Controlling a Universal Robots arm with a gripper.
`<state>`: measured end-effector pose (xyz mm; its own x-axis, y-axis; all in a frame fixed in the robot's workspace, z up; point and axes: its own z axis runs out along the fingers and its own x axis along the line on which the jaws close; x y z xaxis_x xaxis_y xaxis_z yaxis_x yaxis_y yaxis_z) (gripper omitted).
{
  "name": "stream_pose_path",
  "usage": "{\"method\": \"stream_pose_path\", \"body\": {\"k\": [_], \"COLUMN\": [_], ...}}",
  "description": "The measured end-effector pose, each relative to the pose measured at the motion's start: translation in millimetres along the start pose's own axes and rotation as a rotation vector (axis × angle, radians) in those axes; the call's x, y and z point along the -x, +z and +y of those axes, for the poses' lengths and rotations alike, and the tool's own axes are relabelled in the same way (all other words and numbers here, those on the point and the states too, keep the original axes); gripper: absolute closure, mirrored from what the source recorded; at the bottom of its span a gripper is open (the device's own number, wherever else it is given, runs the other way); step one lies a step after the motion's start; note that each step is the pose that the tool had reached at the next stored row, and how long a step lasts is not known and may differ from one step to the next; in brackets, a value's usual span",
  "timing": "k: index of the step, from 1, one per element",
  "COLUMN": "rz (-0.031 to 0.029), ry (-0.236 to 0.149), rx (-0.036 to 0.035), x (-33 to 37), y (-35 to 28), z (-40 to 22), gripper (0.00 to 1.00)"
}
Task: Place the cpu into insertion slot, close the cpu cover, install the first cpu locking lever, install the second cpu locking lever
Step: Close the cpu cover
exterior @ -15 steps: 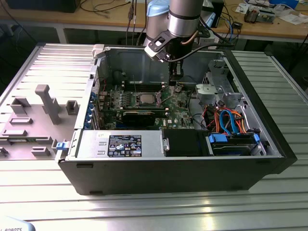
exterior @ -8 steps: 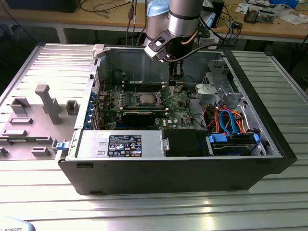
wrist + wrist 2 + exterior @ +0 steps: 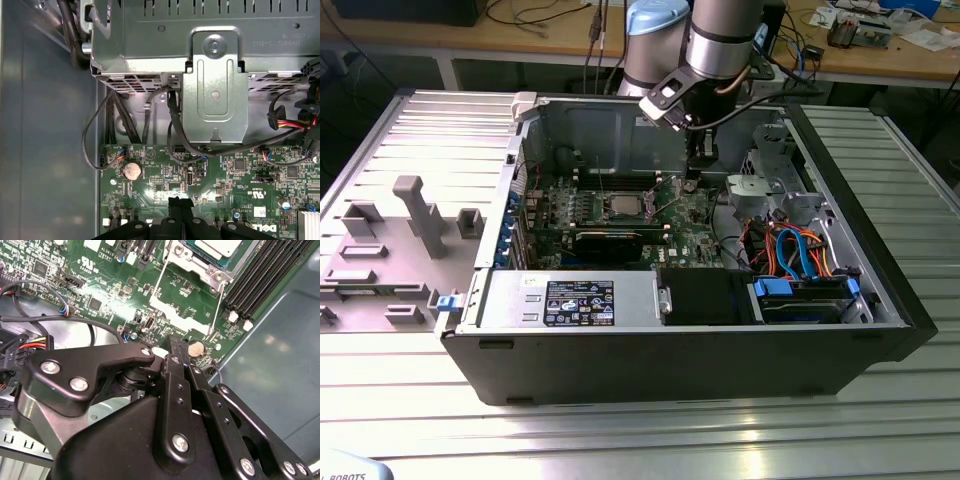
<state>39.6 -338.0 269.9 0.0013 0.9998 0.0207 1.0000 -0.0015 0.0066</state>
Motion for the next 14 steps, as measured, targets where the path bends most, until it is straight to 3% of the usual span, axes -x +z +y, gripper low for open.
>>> {"method": "stream_pose_path", "body": {"k": [14], "rz": [-0.0003], "ry": [0.000], "rx": [-0.0001], "x": [-0.1], "y": [1.1], "z": [9.7], "gripper": [0.89]}}
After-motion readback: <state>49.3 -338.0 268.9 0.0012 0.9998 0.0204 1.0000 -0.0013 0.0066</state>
